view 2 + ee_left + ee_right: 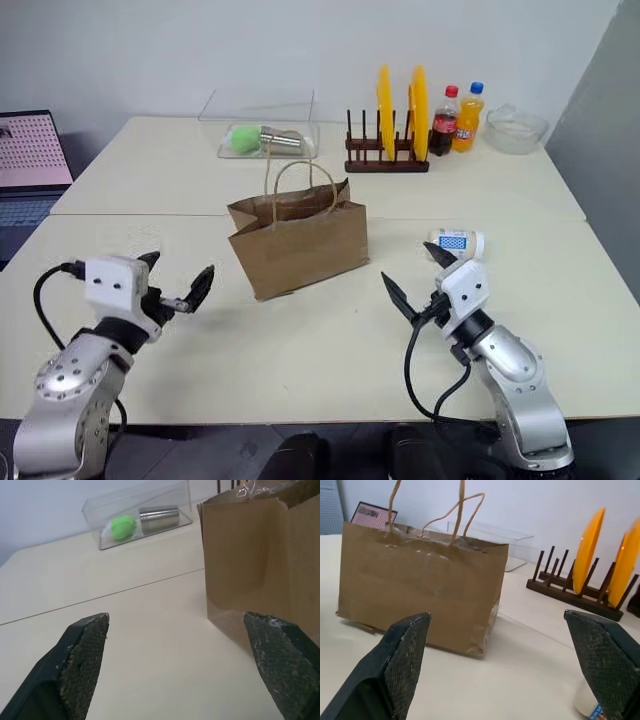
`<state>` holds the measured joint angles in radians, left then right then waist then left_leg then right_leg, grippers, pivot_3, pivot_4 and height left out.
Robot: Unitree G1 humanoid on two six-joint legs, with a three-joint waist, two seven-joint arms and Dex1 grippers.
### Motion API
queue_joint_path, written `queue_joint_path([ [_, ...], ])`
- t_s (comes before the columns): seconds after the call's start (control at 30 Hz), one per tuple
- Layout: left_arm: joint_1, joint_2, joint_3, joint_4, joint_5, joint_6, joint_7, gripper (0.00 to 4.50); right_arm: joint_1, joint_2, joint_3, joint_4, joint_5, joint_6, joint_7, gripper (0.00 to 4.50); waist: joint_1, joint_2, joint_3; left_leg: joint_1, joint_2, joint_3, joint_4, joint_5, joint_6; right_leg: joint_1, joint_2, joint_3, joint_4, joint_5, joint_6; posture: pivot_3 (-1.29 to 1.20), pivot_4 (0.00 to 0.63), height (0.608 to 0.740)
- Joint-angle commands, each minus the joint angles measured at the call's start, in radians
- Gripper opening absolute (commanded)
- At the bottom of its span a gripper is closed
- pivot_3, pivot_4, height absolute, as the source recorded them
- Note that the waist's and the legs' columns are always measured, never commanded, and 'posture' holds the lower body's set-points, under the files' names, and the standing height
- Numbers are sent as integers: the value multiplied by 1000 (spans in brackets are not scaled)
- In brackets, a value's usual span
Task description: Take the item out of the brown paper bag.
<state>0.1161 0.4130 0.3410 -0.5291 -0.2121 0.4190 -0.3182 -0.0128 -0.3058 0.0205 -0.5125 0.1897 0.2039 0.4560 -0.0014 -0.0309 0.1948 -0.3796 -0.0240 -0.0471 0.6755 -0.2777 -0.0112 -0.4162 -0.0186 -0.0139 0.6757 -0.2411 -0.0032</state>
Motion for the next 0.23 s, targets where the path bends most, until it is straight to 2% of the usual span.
queue_joint_path([
  [0.03,45,-37,-34,-63,25,-60,25,4488,-5,12,-28,-13,14,-41,-22,4500,0,0,0,0,0,0,0,0,0,0,0,0,0,0,0,0,150,740],
  [0.23,71,-71,-100,-50,45,-101,27,4488,-15,14,-41,-8,25,-15,-38,4500,1,0,0,-1,0,0,-1,0,0,0,0,0,-2,0,0,0,150,740],
])
